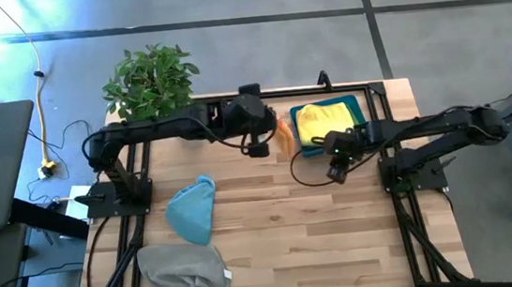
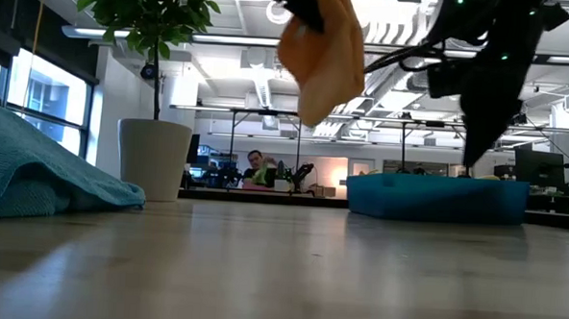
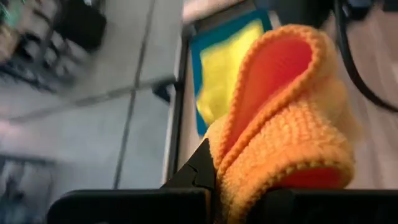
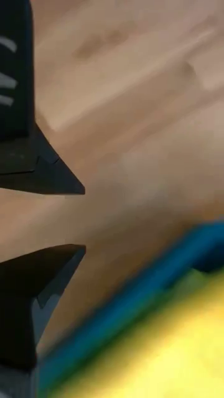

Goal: Fold microfiber towels
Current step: Put the orange microfiber cloth into the blue bin

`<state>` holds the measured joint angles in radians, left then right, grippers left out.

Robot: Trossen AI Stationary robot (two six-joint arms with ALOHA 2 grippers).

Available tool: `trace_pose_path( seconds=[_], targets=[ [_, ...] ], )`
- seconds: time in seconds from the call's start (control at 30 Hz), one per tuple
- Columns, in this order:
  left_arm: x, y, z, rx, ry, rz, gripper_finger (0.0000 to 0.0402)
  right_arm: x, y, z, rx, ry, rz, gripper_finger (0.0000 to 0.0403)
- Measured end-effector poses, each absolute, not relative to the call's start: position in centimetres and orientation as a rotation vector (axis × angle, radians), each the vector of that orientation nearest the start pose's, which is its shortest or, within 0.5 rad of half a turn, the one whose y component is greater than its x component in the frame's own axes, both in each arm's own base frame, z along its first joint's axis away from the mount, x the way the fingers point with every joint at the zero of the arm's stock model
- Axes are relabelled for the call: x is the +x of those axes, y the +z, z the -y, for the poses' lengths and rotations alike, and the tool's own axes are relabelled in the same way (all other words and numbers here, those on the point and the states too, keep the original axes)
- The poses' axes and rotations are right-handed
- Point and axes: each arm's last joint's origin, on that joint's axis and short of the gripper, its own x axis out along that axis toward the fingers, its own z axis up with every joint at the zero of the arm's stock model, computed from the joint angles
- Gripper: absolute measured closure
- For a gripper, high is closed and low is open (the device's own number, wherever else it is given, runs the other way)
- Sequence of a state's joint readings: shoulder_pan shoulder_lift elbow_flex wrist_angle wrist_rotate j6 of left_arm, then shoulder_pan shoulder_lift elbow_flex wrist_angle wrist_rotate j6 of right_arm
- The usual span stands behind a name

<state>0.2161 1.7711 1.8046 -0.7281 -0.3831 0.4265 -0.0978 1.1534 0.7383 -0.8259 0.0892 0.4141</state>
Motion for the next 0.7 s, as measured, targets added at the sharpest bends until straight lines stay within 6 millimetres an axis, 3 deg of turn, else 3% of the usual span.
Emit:
trace_pose_path(
  seconds=[0.27, 0.4, 0.7],
  targets=[
    [41.6, 35.0, -12.2, 0.561, 0.388, -0.645, 0.0401, 17.0, 21.3, -0.5, 0.612, -0.287, -1.374, 0.0270],
    [43.5, 33.0, -13.7, 0.611, 0.390, -0.608, 0.0401, 16.3, 21.3, -2.1, 0.691, -0.187, -1.491, 0.0270],
    [47.9, 28.4, -16.5, 0.757, 0.406, -0.404, 0.0401, 15.1, 21.2, -3.9, 0.696, -0.207, -1.626, 0.0270]
  ],
)
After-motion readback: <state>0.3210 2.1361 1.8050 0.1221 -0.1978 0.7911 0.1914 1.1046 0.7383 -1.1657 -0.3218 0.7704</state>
